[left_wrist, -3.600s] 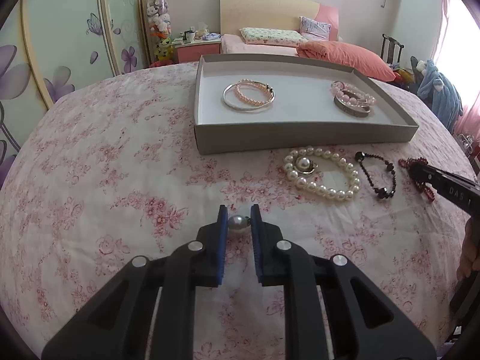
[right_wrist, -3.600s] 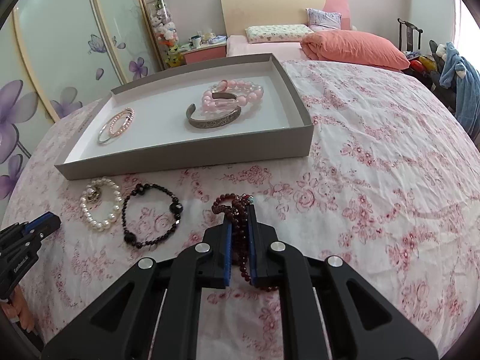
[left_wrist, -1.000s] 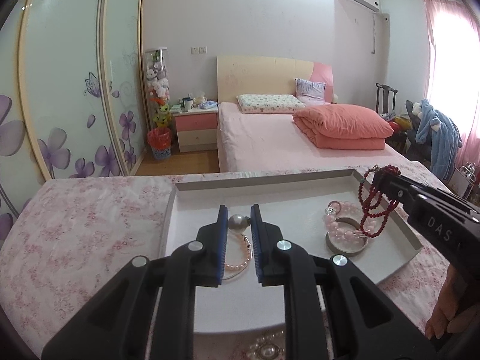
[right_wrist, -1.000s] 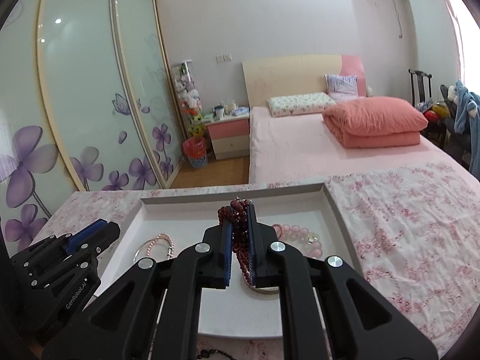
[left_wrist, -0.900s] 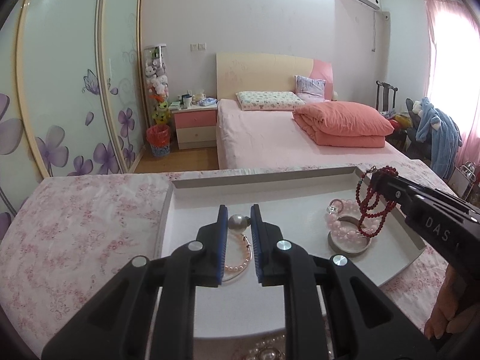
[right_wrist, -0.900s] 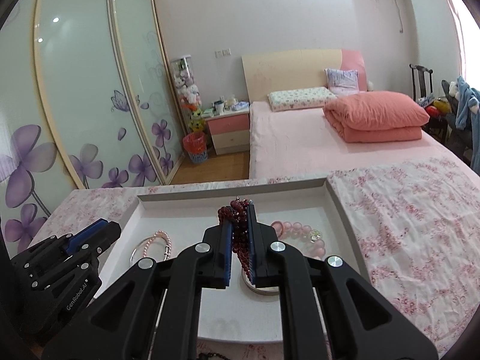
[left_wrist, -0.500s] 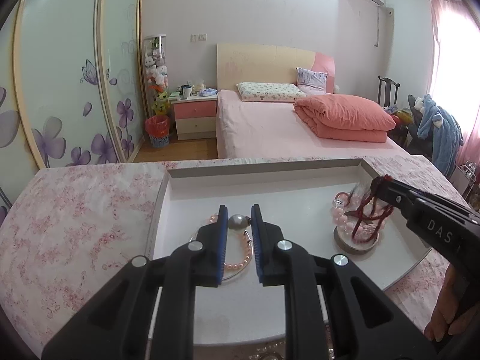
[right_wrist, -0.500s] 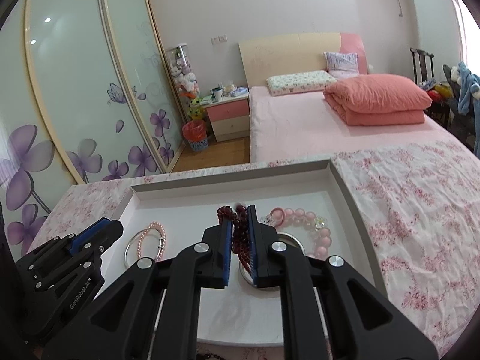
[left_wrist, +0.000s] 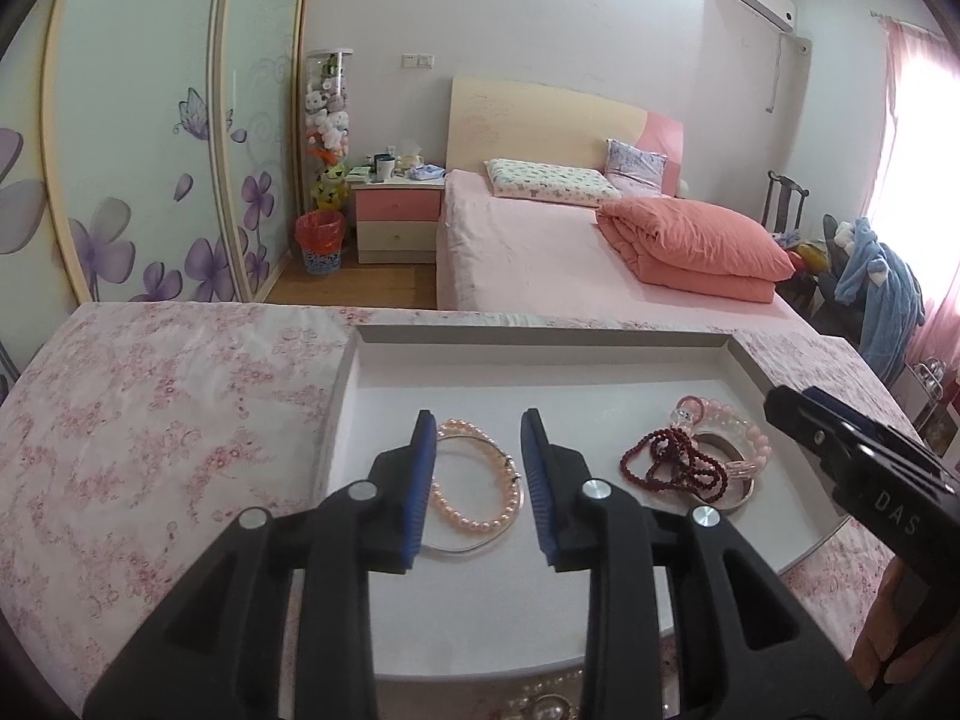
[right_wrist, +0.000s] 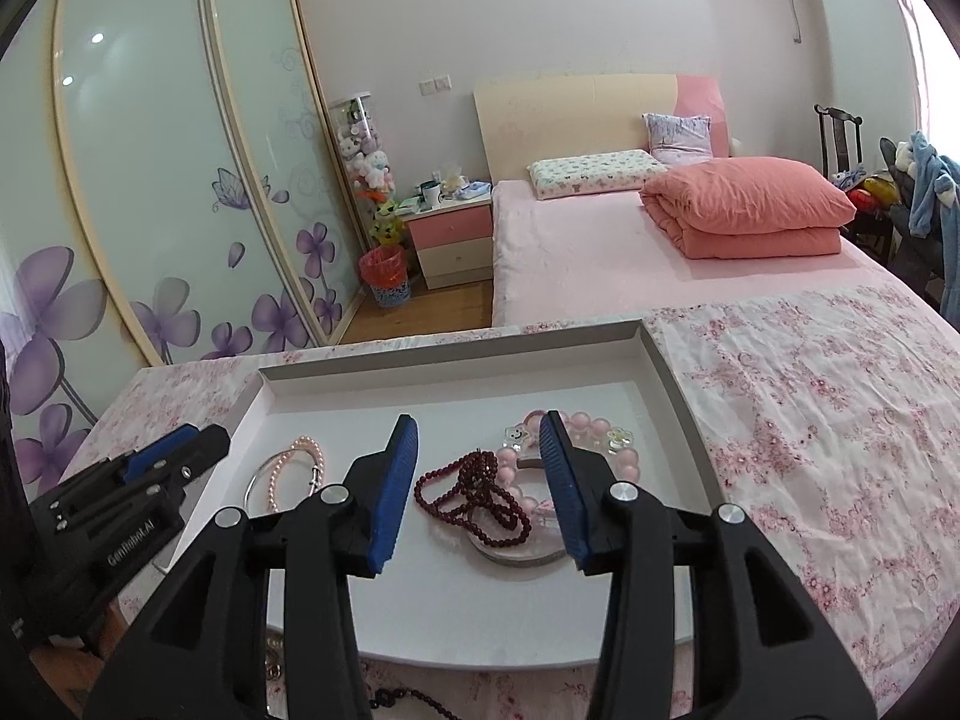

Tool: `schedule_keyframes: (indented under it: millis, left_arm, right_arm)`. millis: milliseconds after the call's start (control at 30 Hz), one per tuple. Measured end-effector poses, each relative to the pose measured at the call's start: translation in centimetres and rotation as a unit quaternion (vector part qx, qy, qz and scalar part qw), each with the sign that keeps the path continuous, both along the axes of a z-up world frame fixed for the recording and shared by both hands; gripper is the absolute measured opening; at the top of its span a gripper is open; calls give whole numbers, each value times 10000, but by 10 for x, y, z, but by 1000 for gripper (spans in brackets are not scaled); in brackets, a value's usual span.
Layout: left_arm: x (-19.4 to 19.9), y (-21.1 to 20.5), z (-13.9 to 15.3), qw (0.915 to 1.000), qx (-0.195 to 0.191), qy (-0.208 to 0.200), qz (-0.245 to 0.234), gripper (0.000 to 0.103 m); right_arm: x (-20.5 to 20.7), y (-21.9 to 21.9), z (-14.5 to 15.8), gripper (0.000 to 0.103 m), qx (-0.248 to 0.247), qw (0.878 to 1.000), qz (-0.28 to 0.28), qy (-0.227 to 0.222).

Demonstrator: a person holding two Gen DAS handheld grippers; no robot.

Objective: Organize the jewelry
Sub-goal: 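Grasp the black bead bracelet with the right tool while the left tool moves to the pearl necklace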

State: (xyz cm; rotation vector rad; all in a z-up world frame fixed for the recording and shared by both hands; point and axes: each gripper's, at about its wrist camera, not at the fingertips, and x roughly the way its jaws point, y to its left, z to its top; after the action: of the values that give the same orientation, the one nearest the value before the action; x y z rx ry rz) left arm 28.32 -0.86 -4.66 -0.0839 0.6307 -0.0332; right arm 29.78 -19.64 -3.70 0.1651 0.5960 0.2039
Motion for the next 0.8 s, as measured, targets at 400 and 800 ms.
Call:
schedule_keyframes:
  millis: [400,800]
  left_arm:
    - [-47,17,4,10000,9,43,-14,37]
    - [-94,22,-18,9976,115,479,-479,51]
  right_arm:
    - [-36,-11,1,39,-148,9998,122,95]
    - [-68,-2,-54,29,-562,9876,775,1244]
